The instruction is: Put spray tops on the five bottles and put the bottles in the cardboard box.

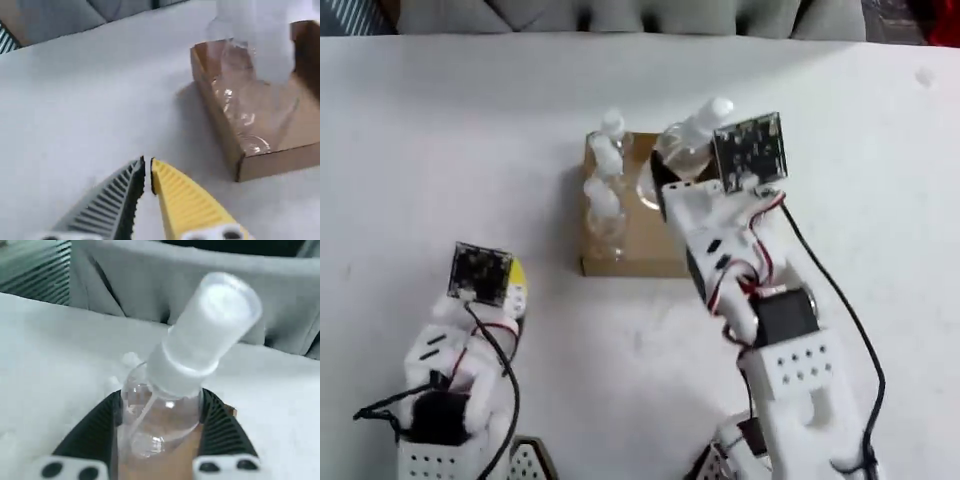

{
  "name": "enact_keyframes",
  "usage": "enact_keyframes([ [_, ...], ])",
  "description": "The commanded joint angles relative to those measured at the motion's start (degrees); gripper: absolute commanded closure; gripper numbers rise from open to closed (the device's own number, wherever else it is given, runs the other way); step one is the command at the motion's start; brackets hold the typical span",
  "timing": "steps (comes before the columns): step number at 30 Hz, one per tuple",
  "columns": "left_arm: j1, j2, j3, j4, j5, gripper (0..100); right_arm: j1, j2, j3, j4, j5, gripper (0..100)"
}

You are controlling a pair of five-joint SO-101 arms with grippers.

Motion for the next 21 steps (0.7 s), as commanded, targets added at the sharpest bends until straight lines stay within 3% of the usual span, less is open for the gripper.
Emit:
enact_keyframes([
  [1, -5.76, -0.84, 3.34, -5.98, -0.44, 98, 3.03, 5.58, -1.14, -2.95, 0.00, 98.3],
  [7, -7.96, -0.66, 10.11, -10.90, -0.44, 98, 5.67, 15.25, -1.14, -12.18, 0.00, 98.3],
  [21, -8.75, -0.75, 9.93, -10.20, -0.70, 98, 6.37, 36.00, -1.14, -29.93, 7.91, 98.3],
])
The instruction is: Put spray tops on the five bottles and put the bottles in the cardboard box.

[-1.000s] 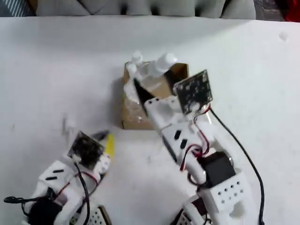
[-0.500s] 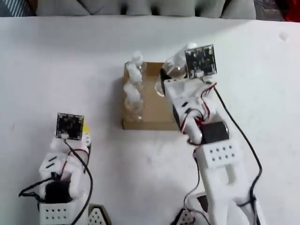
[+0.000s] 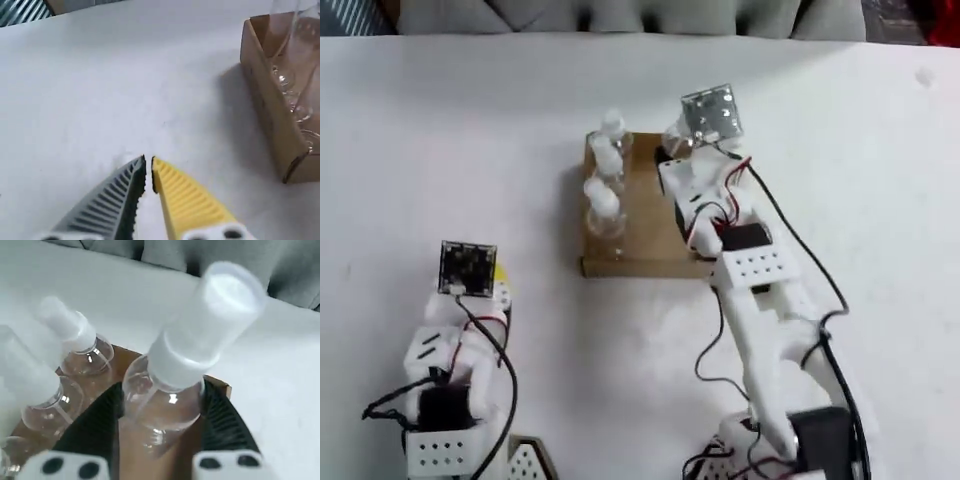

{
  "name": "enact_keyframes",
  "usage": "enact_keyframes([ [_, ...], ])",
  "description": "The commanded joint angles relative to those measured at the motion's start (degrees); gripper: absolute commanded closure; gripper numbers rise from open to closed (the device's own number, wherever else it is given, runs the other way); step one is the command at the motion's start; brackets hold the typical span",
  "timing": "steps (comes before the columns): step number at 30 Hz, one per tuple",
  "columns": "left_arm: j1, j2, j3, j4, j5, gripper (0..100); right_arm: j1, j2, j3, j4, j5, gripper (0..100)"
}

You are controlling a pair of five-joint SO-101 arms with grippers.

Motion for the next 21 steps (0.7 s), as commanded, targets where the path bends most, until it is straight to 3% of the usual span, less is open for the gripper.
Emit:
enact_keyframes([
  [1, -0.48, -0.66, -0.09, -0.62, -0.53, 98, 1.80, 3.91, -1.23, -6.99, 2.02, 98.3],
  [13, -0.48, -0.66, -0.09, -0.35, -0.62, 98, 6.90, 19.56, -10.81, -11.03, 2.02, 98.3],
  [21, -0.48, -0.66, -0.09, -0.35, -0.70, 98, 6.37, 23.43, -13.01, -11.38, 2.02, 98.3],
])
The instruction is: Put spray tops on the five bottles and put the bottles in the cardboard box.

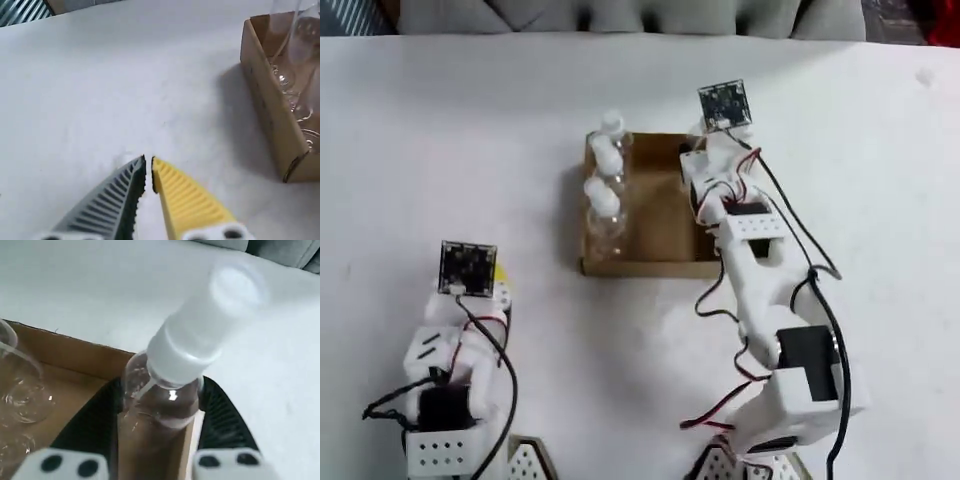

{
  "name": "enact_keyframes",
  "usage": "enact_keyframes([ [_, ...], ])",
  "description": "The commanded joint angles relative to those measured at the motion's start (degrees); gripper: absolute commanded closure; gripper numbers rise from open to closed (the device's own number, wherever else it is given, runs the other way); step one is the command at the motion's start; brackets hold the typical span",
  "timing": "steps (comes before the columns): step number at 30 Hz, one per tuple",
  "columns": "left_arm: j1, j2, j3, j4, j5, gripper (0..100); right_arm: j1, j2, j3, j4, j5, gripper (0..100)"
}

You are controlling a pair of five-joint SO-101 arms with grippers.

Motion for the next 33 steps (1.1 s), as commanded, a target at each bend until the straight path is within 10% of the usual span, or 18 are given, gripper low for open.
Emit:
enact_keyframes([
  [1, -0.48, -0.66, -0.09, -0.35, -0.70, 98, -0.13, -0.13, -3.34, -1.27, 0.79, 98.3],
  [33, -0.57, -0.66, -0.09, -0.44, -0.70, 98, -1.36, 0.31, 7.21, -21.41, 4.84, 98.3],
])
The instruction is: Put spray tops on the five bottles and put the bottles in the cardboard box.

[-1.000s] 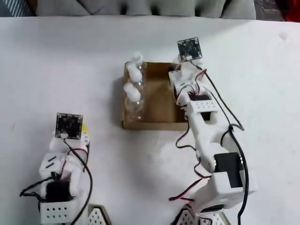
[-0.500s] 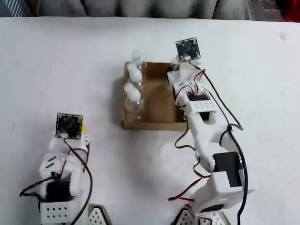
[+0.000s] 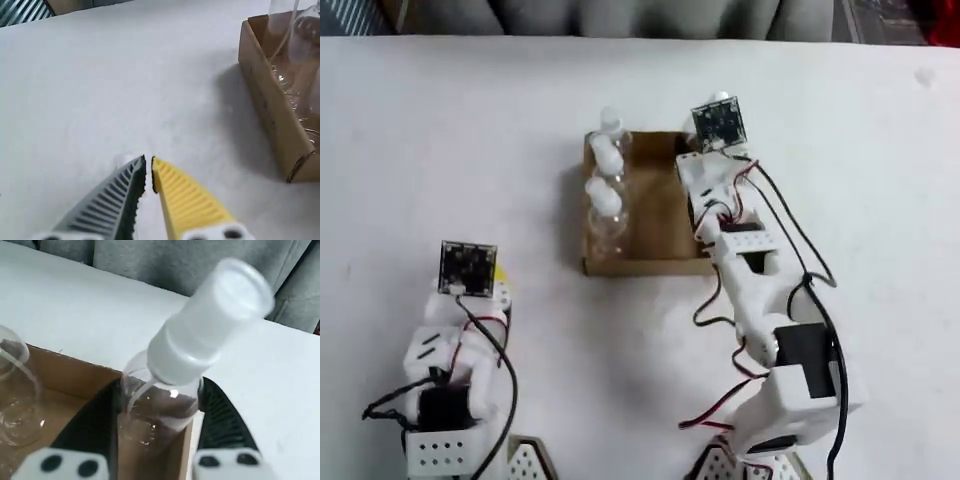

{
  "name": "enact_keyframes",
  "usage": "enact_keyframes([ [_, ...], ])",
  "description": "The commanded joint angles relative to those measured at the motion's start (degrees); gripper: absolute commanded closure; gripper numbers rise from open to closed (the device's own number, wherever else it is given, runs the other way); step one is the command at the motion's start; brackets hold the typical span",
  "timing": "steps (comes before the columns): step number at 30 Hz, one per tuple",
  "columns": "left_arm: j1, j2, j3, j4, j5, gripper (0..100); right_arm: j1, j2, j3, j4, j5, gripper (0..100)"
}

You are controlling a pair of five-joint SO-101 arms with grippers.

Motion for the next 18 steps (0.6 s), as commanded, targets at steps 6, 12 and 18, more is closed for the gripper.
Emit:
enact_keyframes([
  [6, -0.57, -0.66, -0.09, -0.44, -0.70, 98, -1.71, -0.48, -0.97, 3.65, 1.49, 98.3],
  [12, -0.57, -0.66, -0.09, -0.35, -0.70, 98, -2.42, -0.40, -0.88, 3.65, 1.41, 98.3],
  [18, -0.57, -0.66, -0.09, -0.35, -0.70, 98, -2.86, -0.40, -0.97, 6.73, 1.41, 98.3],
])
